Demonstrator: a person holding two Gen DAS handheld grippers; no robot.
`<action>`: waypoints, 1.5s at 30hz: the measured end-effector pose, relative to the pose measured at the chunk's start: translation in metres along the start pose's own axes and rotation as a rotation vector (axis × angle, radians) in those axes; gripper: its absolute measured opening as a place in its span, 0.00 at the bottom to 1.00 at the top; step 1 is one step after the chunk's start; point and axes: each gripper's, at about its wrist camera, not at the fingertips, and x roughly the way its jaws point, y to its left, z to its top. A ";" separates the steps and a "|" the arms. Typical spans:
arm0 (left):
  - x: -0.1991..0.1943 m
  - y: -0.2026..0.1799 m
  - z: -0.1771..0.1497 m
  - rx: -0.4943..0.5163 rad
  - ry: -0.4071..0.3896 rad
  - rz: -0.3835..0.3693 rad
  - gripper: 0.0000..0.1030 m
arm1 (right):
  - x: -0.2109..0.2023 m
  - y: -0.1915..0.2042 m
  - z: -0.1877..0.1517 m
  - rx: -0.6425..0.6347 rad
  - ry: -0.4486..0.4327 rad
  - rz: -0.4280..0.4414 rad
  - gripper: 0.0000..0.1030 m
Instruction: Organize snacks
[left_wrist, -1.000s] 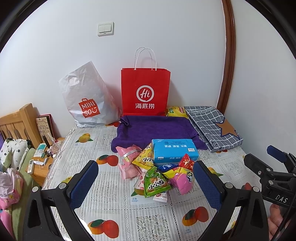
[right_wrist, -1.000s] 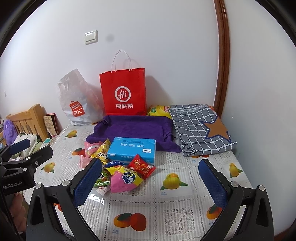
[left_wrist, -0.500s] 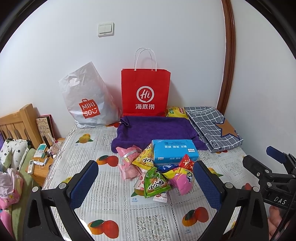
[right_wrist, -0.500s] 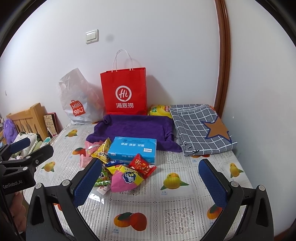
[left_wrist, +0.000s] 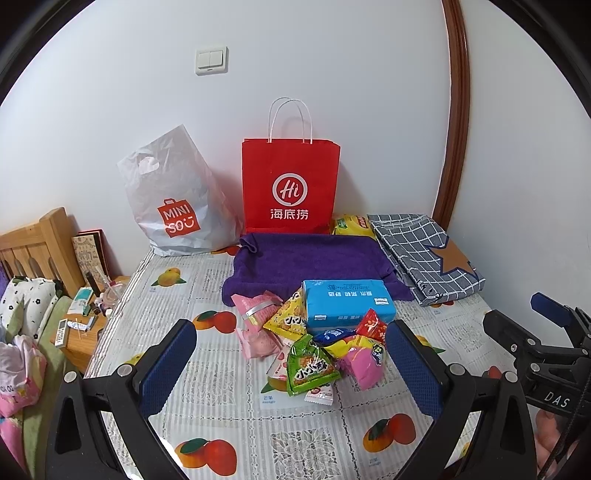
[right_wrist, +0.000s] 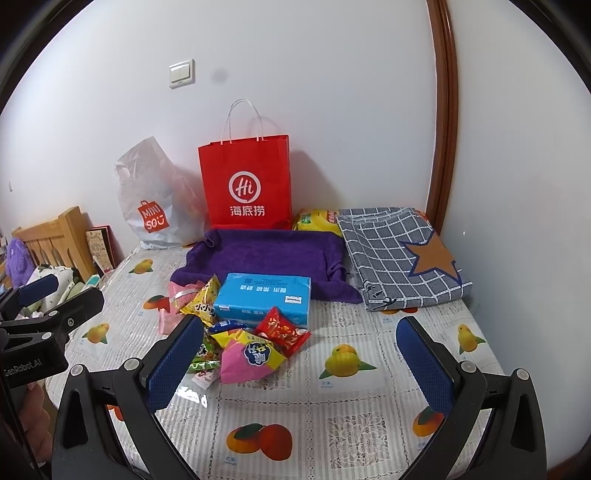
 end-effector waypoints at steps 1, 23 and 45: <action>0.000 0.000 0.001 0.001 0.000 -0.001 1.00 | 0.000 0.001 0.000 -0.001 0.001 -0.002 1.00; 0.083 0.022 -0.019 -0.009 0.140 0.050 0.99 | 0.083 -0.009 -0.022 -0.014 0.116 -0.062 1.00; 0.178 0.067 -0.032 -0.095 0.271 0.014 0.99 | 0.231 -0.004 -0.028 0.077 0.372 0.150 0.70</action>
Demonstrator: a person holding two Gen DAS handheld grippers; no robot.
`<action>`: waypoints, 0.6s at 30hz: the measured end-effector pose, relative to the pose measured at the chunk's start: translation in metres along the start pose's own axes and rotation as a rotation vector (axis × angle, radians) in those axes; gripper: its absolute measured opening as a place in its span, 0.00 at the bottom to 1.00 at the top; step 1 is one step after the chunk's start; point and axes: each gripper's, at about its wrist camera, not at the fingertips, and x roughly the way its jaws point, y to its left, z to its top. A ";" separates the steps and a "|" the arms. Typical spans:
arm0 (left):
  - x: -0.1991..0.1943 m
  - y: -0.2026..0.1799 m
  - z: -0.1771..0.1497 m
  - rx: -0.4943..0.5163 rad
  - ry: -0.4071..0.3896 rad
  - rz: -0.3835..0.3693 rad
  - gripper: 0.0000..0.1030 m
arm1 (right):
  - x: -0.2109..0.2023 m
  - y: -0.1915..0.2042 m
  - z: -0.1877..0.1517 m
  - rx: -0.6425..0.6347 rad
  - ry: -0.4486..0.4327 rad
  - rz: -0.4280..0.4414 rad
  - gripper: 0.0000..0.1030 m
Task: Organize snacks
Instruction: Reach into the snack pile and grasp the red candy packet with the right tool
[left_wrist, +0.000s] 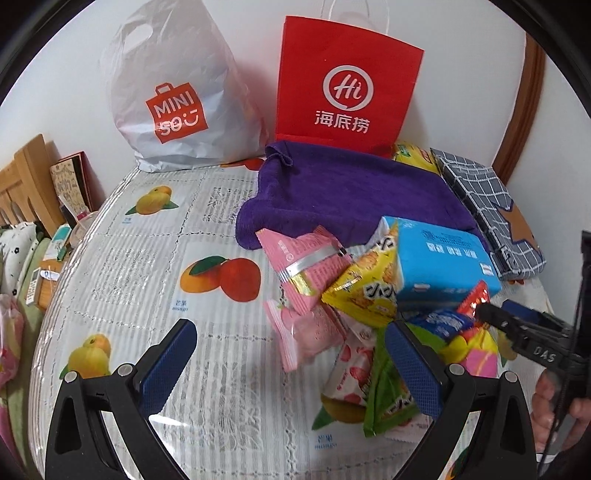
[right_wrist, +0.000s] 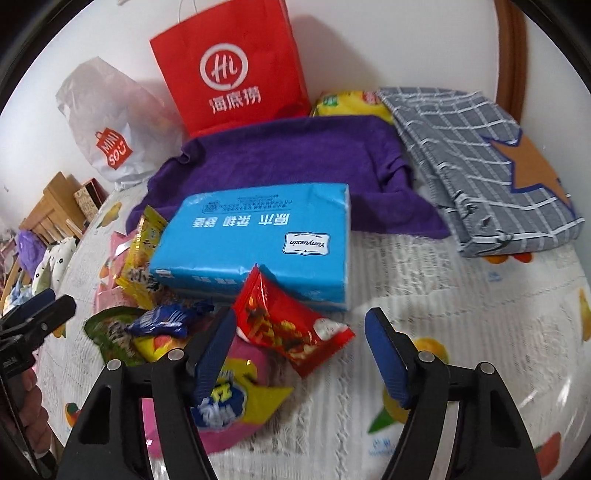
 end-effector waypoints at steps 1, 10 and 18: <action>0.001 0.001 0.001 0.000 -0.001 -0.002 0.99 | 0.006 0.000 0.002 0.002 0.012 -0.002 0.70; 0.019 0.005 0.008 -0.009 0.020 -0.015 0.99 | 0.032 -0.003 0.003 0.028 0.071 0.013 0.47; 0.021 0.000 0.010 0.011 0.017 -0.046 0.99 | 0.001 -0.039 -0.015 0.048 0.056 -0.059 0.33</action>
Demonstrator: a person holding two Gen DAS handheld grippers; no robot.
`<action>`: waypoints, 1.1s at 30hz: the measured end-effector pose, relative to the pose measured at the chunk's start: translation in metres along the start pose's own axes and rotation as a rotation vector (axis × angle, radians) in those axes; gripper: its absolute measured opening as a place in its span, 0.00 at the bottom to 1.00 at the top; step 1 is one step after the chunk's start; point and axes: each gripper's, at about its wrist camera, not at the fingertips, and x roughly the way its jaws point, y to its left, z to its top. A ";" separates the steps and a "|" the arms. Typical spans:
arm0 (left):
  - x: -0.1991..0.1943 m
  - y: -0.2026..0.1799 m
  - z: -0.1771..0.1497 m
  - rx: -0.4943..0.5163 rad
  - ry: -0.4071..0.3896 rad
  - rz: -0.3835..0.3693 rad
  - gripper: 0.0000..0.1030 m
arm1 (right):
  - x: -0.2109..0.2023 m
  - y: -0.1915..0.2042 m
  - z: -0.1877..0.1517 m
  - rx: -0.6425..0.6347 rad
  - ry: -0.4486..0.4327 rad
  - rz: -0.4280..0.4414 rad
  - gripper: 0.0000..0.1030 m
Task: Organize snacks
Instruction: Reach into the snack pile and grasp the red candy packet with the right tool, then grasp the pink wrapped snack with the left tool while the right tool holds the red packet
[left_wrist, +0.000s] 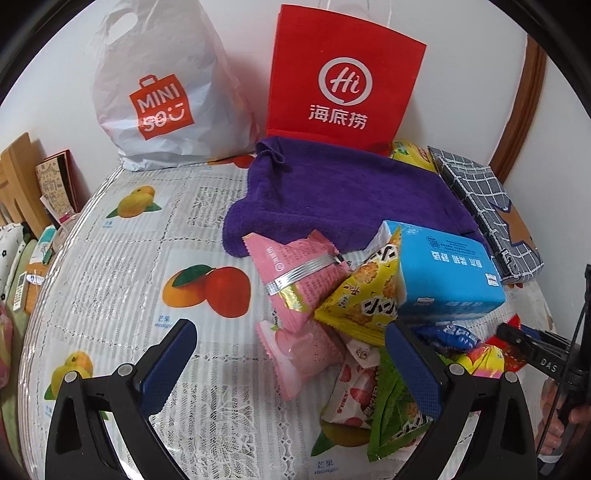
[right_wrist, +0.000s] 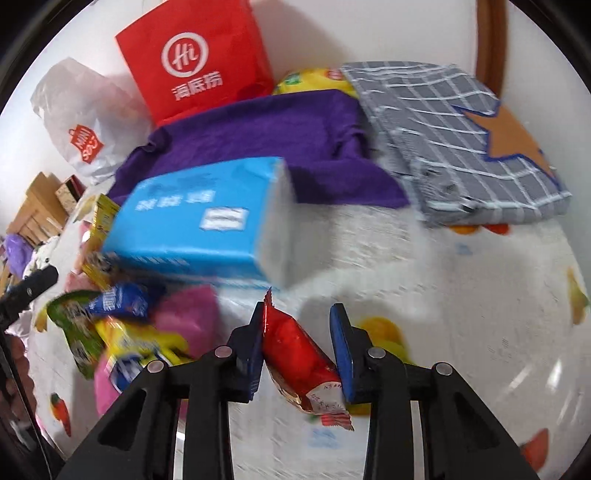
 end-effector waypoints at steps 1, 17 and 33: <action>0.000 -0.001 0.000 0.001 -0.001 -0.002 0.99 | -0.002 -0.006 -0.002 0.015 0.006 0.004 0.33; -0.005 -0.003 -0.005 0.017 0.002 0.003 0.99 | 0.005 -0.009 -0.032 -0.115 0.011 -0.075 0.52; 0.023 0.017 0.020 -0.007 0.037 0.049 0.97 | 0.003 -0.014 -0.038 -0.110 -0.128 -0.091 0.39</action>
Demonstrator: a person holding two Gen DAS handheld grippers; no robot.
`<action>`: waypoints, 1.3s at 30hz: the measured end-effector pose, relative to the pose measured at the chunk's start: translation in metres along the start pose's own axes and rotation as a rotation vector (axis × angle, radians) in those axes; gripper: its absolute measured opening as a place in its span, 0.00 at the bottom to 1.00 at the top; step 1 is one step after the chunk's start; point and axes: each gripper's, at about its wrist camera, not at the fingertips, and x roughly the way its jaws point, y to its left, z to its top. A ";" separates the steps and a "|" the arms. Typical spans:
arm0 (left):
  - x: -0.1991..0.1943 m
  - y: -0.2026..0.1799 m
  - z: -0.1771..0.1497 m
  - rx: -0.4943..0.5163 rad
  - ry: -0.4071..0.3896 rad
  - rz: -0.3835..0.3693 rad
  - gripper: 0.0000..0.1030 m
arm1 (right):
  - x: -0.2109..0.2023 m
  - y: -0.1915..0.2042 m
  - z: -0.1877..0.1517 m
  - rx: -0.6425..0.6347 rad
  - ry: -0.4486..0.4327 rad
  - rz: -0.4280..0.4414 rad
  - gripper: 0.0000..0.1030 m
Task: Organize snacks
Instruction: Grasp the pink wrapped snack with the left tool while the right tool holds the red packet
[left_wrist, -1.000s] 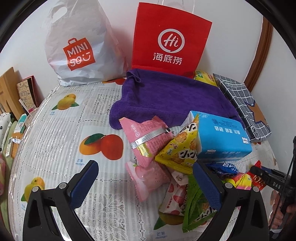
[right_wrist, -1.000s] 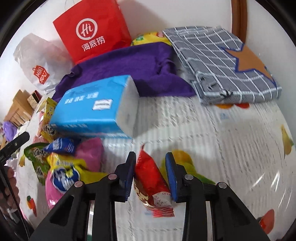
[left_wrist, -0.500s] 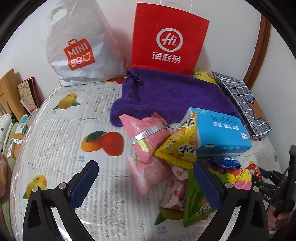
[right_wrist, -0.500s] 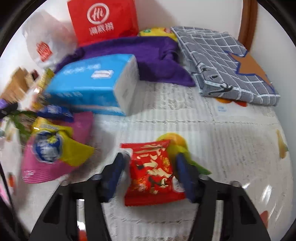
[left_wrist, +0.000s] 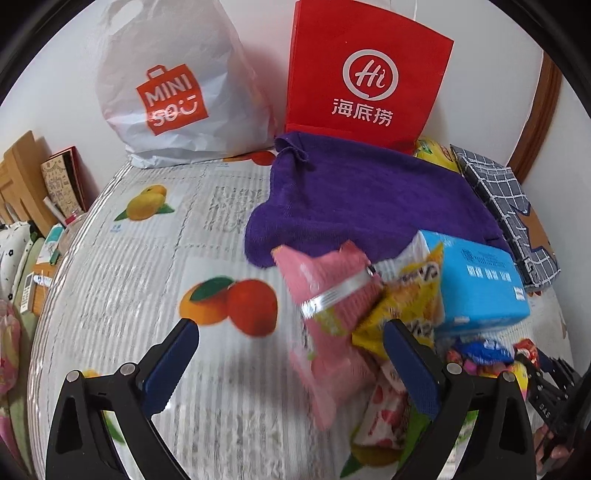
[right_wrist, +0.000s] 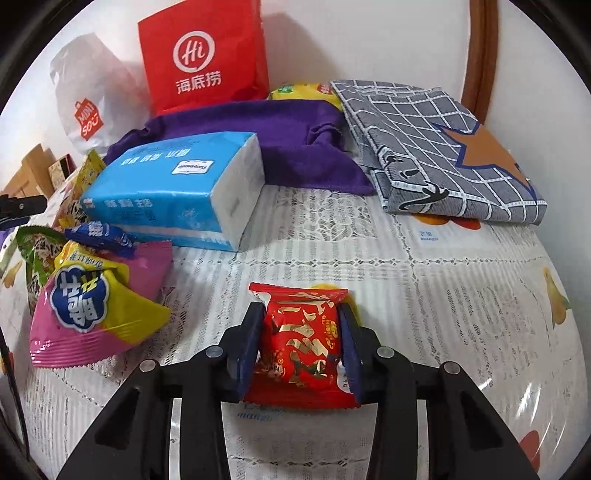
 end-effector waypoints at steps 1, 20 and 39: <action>0.003 -0.001 0.003 -0.001 0.001 -0.003 0.97 | 0.000 0.001 0.000 0.001 0.000 -0.003 0.39; 0.066 -0.012 0.027 -0.075 0.127 -0.170 0.54 | 0.003 -0.001 0.002 -0.001 0.000 0.004 0.42; -0.004 0.010 0.024 -0.063 0.042 -0.188 0.41 | -0.033 0.003 0.009 0.028 -0.064 0.018 0.39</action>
